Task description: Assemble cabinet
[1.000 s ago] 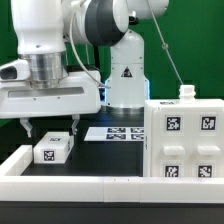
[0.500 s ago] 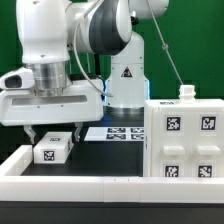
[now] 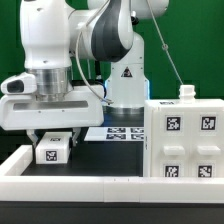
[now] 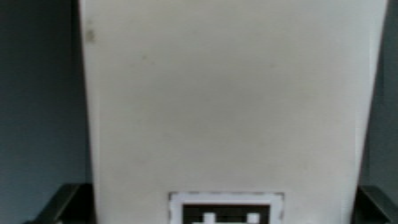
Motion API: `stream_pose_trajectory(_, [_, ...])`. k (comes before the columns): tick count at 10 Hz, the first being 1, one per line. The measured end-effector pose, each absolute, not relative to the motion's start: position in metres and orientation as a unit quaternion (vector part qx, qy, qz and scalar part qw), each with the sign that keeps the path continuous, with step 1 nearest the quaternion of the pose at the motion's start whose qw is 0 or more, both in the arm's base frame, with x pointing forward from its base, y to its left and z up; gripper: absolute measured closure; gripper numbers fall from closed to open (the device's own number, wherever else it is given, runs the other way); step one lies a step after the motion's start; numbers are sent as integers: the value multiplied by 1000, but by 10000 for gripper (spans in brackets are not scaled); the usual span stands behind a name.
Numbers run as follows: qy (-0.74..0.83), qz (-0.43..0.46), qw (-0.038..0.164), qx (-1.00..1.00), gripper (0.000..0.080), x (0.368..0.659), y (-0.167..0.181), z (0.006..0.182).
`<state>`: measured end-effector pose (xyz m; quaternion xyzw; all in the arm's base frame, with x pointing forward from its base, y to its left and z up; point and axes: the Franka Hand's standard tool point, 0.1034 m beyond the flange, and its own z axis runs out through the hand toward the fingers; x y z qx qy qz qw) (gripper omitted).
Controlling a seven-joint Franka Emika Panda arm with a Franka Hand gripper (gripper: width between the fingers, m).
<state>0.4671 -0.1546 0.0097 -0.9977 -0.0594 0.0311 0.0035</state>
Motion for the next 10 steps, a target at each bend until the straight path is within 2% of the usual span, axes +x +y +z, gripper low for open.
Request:
stream_pose_trajectory(5, [-46,32,4,-998,248,471,-151,13])
stream_pose_trajectory(6, [-40,26,7,-999,248,483,-137,32])
stream_pose_trajectory(9, [-9,44,39,-998,246,519,-94,107])
stream_pose_trajectory(10, [-4,44,43,-998,246,531,-85,121])
